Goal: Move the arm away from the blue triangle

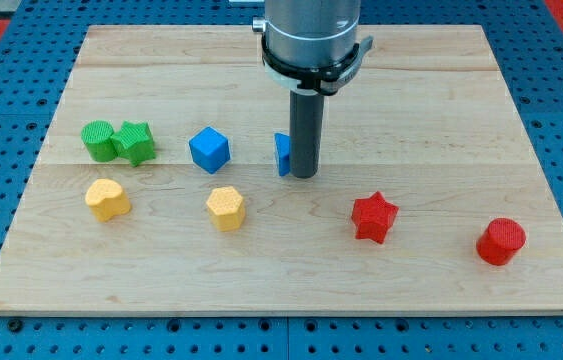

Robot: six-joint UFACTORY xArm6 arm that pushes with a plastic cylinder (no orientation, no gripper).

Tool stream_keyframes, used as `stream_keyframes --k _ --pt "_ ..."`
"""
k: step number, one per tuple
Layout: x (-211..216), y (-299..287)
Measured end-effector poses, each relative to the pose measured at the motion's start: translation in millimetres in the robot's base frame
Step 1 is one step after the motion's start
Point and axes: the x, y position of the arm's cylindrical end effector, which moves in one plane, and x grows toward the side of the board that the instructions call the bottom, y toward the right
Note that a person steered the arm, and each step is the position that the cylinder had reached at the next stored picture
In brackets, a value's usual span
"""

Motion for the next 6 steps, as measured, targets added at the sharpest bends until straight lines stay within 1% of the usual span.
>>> stream_keyframes --k 1,3,4,5,6 --pt "0.8 10.8" --pt "-1.2 174.7" --pt "11.8 210.1" --pt "23.7 279.7" --pt "44.5 299.6"
